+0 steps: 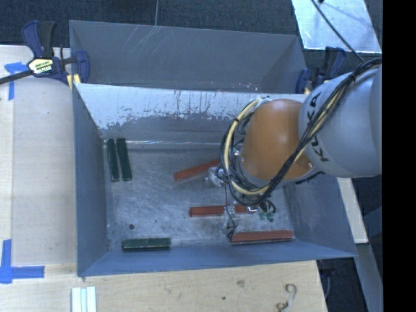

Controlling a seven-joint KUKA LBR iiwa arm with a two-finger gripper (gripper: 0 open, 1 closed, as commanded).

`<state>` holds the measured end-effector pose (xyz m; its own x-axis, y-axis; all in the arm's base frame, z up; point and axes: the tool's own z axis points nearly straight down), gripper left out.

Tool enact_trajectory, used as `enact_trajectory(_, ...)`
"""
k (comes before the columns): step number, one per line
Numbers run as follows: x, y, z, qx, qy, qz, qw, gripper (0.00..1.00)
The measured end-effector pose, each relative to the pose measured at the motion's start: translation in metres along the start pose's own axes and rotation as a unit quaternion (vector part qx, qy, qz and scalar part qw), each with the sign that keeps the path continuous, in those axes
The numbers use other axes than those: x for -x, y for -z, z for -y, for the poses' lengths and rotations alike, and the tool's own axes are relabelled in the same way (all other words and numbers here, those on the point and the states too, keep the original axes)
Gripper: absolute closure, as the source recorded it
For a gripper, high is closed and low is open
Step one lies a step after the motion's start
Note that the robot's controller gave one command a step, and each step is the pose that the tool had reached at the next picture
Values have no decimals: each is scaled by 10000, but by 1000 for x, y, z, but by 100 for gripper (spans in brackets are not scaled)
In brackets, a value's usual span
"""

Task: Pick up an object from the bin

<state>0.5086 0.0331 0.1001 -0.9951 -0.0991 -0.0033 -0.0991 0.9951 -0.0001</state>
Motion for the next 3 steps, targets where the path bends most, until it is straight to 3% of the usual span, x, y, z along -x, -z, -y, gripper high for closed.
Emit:
enact_trajectory(1, -5, 0, -2, 0, -469, -24, 9989, 0)
enact_trajectory(2, -6, -30, -3, -2, -1279, -19, 9918, 0)
enact_trajectory(3, -6, -30, -2, -3, -1264, -15, 9920, 0)
